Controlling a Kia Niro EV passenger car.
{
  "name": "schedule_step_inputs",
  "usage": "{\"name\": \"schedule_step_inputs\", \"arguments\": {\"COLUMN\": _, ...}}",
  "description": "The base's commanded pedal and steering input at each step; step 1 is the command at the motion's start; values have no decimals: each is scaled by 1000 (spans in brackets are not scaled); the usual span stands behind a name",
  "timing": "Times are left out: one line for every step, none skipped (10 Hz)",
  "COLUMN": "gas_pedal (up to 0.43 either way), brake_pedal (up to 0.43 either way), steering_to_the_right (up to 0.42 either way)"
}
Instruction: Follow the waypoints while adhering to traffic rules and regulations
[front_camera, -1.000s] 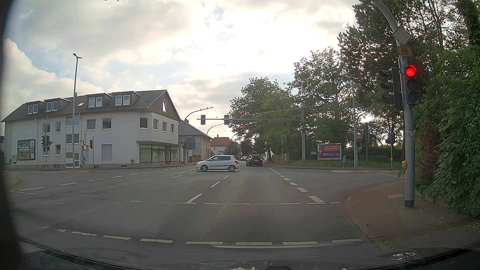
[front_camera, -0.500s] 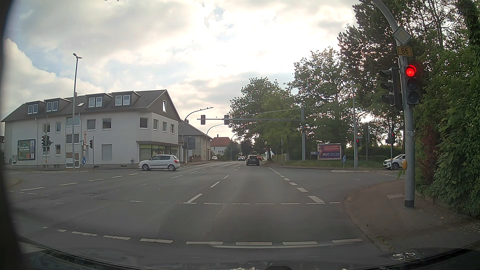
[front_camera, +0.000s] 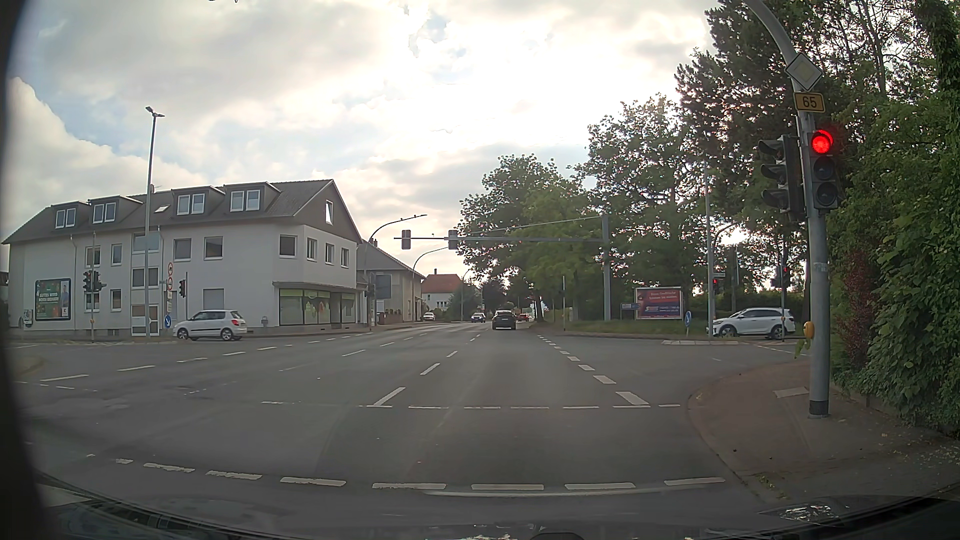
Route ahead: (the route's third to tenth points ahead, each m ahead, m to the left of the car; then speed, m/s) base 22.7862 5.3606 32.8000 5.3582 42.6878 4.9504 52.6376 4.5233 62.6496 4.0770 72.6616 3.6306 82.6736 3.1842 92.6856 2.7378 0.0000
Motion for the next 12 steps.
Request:
{"name": "schedule_step_inputs", "arguments": {"gas_pedal": 0, "brake_pedal": 0, "steering_to_the_right": -9}}
{"name": "schedule_step_inputs", "arguments": {"gas_pedal": 0, "brake_pedal": 0, "steering_to_the_right": -9}}
{"name": "schedule_step_inputs", "arguments": {"gas_pedal": 0, "brake_pedal": 0, "steering_to_the_right": -9}}
{"name": "schedule_step_inputs", "arguments": {"gas_pedal": 0, "brake_pedal": 0, "steering_to_the_right": -10}}
{"name": "schedule_step_inputs", "arguments": {"gas_pedal": 0, "brake_pedal": 0, "steering_to_the_right": -9}}
{"name": "schedule_step_inputs", "arguments": {"gas_pedal": 0, "brake_pedal": 0, "steering_to_the_right": -9}}
{"name": "schedule_step_inputs", "arguments": {"gas_pedal": 0, "brake_pedal": 0, "steering_to_the_right": -9}}
{"name": "schedule_step_inputs", "arguments": {"gas_pedal": 0, "brake_pedal": 0, "steering_to_the_right": -10}}
{"name": "schedule_step_inputs", "arguments": {"gas_pedal": 0, "brake_pedal": 0, "steering_to_the_right": -10}}
{"name": "schedule_step_inputs", "arguments": {"gas_pedal": 0, "brake_pedal": 0, "steering_to_the_right": -10}}
{"name": "schedule_step_inputs", "arguments": {"gas_pedal": 0, "brake_pedal": 0, "steering_to_the_right": -9}}
{"name": "schedule_step_inputs", "arguments": {"gas_pedal": 0, "brake_pedal": 0, "steering_to_the_right": -10}}
